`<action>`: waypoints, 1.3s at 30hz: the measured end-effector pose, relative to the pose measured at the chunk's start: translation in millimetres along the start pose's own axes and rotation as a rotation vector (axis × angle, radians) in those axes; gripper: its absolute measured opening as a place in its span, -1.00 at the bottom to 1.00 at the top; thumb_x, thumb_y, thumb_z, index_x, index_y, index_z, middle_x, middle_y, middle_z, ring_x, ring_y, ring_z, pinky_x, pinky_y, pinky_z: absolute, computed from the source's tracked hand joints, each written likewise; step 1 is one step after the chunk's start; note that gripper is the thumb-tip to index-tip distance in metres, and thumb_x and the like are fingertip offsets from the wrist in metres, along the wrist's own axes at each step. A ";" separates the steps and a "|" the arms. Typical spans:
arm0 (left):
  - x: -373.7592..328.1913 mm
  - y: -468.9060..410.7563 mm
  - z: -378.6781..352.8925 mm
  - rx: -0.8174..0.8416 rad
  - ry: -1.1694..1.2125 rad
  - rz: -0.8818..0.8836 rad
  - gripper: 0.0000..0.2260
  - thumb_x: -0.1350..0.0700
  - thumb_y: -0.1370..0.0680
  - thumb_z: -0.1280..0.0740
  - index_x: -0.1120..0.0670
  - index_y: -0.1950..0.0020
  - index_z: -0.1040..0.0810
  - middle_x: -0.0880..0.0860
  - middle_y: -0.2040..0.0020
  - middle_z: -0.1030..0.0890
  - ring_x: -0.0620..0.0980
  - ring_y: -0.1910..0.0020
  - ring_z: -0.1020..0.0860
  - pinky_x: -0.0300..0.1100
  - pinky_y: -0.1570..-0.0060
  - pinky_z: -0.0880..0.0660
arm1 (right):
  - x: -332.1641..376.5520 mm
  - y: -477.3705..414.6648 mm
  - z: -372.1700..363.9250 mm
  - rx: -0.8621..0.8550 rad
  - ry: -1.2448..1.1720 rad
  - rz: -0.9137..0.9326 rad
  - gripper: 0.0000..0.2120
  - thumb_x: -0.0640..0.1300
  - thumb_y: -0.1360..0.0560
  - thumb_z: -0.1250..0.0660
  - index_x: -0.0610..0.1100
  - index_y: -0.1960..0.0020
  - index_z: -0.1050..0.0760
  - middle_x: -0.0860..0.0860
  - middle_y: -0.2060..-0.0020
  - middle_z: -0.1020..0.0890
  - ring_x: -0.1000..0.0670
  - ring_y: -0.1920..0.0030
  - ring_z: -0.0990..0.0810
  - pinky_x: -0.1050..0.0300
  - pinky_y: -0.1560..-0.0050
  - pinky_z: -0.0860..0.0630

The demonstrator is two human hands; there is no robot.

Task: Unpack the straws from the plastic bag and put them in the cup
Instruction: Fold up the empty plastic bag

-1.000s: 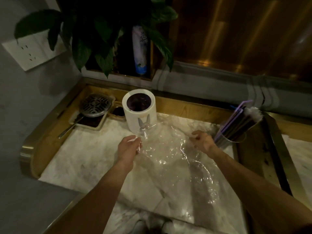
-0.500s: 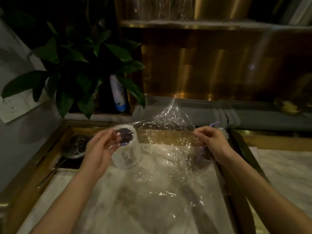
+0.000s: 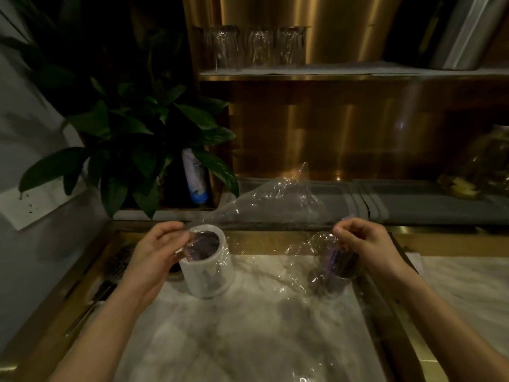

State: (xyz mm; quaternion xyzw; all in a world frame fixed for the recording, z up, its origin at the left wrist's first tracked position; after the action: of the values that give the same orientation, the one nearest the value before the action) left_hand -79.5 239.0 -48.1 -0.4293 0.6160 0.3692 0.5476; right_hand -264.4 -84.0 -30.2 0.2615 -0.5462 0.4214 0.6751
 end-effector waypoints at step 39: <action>-148.4 -14.9 -168.9 0.544 -0.623 -0.682 -0.95 0.13 -0.50 -0.39 0.08 0.11 -0.63 0.00 0.22 -0.67 -0.13 0.21 -0.64 -0.16 0.15 -0.61 | 132.3 -17.5 -20.9 0.180 -0.014 0.429 -0.77 -0.07 -0.48 -0.32 -0.19 -0.03 -0.59 -0.03 0.20 -0.68 0.03 0.18 -0.66 0.23 0.17 -0.58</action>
State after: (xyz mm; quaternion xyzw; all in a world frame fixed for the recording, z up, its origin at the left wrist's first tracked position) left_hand -121.3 95.9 120.9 -0.3180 0.3234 0.1073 0.8848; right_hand -232.3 -38.4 92.8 0.2017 -0.5542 0.6005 0.5400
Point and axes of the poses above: each hand's wrist, its own y-axis away from the middle knuckle, its own z-axis out of the back of the hand, x = y × z, the point moved 1 cm from there along -y, towards the middle knuckle
